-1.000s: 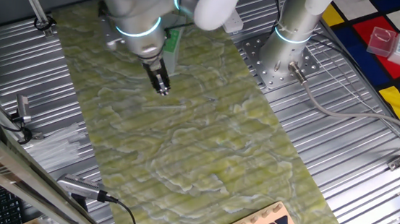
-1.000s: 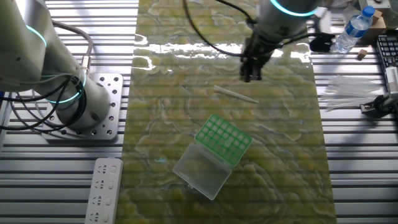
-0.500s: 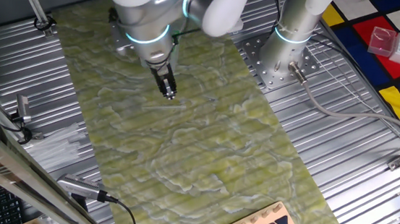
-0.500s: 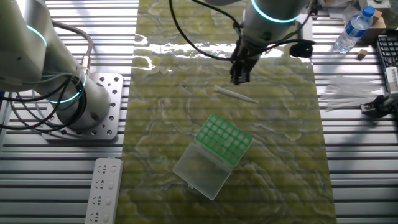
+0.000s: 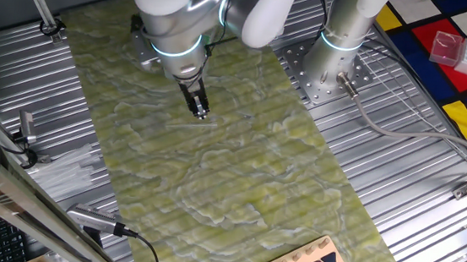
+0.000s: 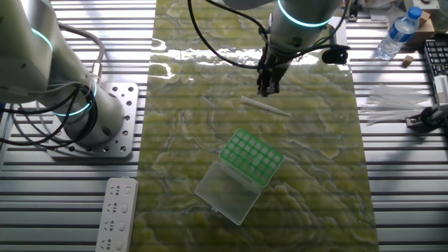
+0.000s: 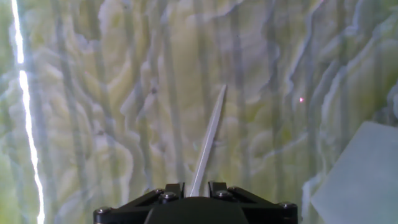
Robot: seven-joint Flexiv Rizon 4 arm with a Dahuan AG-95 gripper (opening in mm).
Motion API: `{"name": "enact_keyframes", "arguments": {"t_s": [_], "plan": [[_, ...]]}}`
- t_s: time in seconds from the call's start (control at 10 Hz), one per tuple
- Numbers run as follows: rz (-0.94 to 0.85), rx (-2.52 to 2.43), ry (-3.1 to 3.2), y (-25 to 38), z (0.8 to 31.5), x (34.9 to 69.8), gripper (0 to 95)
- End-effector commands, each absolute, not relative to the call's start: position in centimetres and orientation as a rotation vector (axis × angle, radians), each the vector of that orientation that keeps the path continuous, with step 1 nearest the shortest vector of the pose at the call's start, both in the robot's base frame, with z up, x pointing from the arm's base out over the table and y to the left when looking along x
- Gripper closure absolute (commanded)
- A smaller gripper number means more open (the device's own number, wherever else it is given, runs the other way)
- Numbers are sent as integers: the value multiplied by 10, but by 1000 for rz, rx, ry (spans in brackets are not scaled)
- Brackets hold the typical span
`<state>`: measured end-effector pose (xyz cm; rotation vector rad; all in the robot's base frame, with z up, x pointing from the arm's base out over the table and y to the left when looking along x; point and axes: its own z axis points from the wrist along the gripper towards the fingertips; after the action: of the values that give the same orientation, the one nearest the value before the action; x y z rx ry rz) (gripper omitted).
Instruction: Insert a large pipette tip into the holder for large pipette tips
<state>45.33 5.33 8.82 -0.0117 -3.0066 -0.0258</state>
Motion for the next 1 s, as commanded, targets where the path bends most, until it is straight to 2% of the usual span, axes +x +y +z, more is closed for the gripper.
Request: {"name": "enact_keyframes", "arguments": {"t_s": [0.1,0.6,0.9,1.0], "plan": [[-18,110,-3003,54,87,454,760],[-79,1122,-2804,54,86,451,760],[-88,1321,-2727,55,85,448,760],[-91,1592,-2601,55,83,447,760]]}}
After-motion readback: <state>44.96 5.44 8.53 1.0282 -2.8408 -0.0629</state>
